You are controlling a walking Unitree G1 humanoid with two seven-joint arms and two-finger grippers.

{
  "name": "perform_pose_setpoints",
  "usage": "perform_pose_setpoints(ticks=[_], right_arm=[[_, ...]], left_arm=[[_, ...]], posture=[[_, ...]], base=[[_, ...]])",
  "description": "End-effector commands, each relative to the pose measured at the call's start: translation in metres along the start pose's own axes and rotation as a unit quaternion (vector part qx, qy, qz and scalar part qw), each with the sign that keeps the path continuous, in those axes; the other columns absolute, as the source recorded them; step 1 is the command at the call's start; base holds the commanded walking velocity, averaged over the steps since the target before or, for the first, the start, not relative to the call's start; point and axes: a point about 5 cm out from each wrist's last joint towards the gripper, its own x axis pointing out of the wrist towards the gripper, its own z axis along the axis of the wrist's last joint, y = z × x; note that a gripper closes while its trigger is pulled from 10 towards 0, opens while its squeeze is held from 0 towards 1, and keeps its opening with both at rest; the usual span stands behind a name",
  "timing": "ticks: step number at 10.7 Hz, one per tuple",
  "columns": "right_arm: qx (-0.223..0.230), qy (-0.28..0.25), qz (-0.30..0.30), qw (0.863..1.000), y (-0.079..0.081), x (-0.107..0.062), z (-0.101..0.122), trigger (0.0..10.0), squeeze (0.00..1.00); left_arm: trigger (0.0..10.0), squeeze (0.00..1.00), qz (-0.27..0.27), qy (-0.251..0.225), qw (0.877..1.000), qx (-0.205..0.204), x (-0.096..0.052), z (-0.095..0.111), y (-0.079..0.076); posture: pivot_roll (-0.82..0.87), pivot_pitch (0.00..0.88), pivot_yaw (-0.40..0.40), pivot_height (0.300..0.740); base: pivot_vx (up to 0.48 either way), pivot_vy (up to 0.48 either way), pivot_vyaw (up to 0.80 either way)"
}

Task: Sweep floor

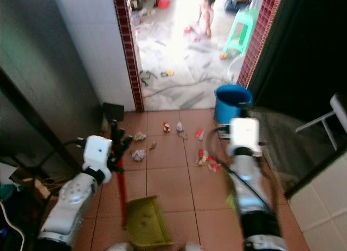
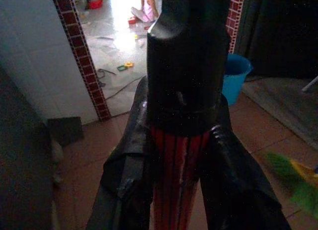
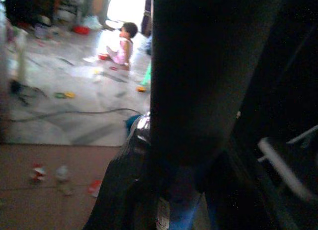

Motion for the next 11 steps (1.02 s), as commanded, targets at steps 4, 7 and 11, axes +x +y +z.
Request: perform_pose_setpoints(ticks=[4, 7, 11], right_arm=[[-0.017, -0.024, -0.003, 1.000, 0.002, 0.009, 0.012, 10.0, 0.00], [-0.024, -0.025, -0.006, 0.999, 0.003, 0.009, 0.012, 10.0, 0.00], [-0.031, -0.024, -0.009, 0.999, 0.005, 0.008, 0.010, 10.0, 0.00]], left_arm=[[10.0, 0.00, 0.012, -0.017, 1.000, 0.017, 0.002, 0.009, 0.006], [10.0, 0.00, 0.007, -0.013, 1.000, 0.021, 0.002, 0.008, 0.001], [10.0, 0.00, -0.003, -0.013, 1.000, 0.028, 0.005, 0.011, -0.006]], posture=[[-0.02, 0.000, 0.005, 0.740], [-0.01, 0.000, 0.007, 0.740], [-0.02, 0.000, 0.010, 0.740]], base=[[0.326, 0.273, 0.00], [0.477, 0.000, 0.00], [0.426, 0.000, 0.00]])
